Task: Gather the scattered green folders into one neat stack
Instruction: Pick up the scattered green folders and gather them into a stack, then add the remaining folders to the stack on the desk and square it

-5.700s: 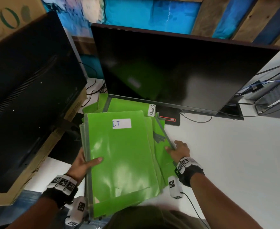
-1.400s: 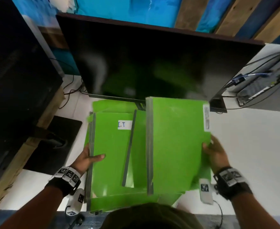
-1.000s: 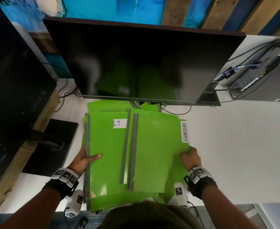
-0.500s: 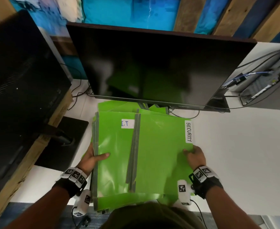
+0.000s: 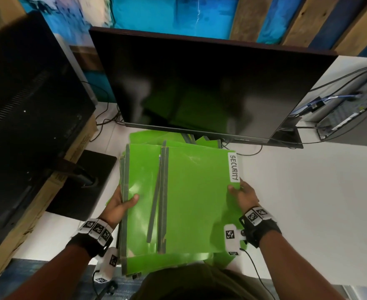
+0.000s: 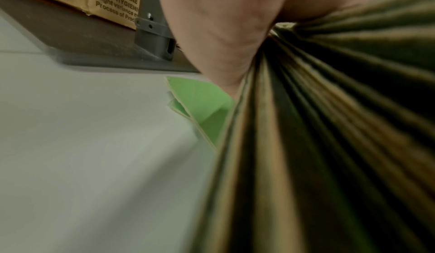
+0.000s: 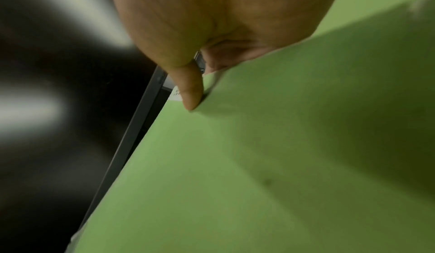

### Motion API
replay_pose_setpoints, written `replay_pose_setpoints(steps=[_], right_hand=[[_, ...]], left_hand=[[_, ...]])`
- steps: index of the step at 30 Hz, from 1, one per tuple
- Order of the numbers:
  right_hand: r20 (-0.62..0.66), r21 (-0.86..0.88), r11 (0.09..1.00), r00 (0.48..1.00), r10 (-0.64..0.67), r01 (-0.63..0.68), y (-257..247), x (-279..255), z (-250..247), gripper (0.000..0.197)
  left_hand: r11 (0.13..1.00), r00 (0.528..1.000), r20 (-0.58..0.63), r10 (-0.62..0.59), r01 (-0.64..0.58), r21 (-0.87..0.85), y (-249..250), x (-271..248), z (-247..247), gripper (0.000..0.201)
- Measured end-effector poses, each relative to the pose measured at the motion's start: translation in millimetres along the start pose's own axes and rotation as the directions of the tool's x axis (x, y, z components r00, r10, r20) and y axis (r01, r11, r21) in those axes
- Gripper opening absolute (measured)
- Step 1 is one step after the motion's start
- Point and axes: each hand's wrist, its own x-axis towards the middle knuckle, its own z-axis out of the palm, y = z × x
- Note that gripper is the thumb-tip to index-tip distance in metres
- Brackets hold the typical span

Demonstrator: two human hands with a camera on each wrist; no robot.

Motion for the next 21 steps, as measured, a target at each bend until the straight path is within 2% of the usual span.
replay_pose_setpoints(steps=[4, 6, 7, 10, 12, 15, 16, 19, 21], right_hand=[[0.061, 0.092, 0.996, 0.998, 0.012, -0.017, 18, 8, 10, 0.024], [0.061, 0.101, 0.995, 0.998, 0.000, -0.006, 10, 3, 16, 0.028], [0.073, 0.066, 0.998, 0.997, -0.022, 0.018, 6, 1, 20, 0.032], [0.138, -0.149, 0.985, 0.988, -0.066, 0.086, -6, -1, 35, 0.045], [0.125, -0.206, 0.977, 0.992, -0.034, 0.059, -9, -3, 46, 0.047], [0.058, -0.222, 0.973, 0.997, -0.046, 0.058, -3, -7, 59, 0.043], [0.048, -0.219, 0.974, 0.998, -0.051, 0.060, 0, -8, 62, 0.041], [0.058, -0.189, 0.978, 0.996, -0.073, 0.083, 4, -12, 67, 0.045], [0.067, -0.161, 0.983, 0.995, -0.072, 0.082, 4, -14, 68, 0.046]], left_hand=[[0.996, 0.999, -0.029, 0.026, -0.024, 0.088, 3, -8, 6, 0.070], [0.995, 0.999, -0.014, 0.029, -0.027, 0.098, 6, -11, 8, 0.066], [0.994, 0.999, -0.009, 0.032, -0.030, 0.104, 5, -13, 7, 0.068], [0.992, 0.999, -0.036, 0.013, -0.008, 0.126, -6, -9, 0, 0.103], [0.987, 0.999, -0.034, -0.017, 0.023, 0.160, -14, -4, -5, 0.102], [0.990, 0.999, -0.041, -0.013, 0.018, 0.138, 1, -14, 3, 0.084], [0.993, 0.999, -0.032, -0.007, 0.011, 0.120, 5, -17, 6, 0.087], [0.996, 1.000, 0.000, 0.022, -0.022, 0.089, 11, -21, 10, 0.111], [0.996, 0.999, 0.016, 0.045, -0.046, 0.077, 15, -24, 14, 0.113]])
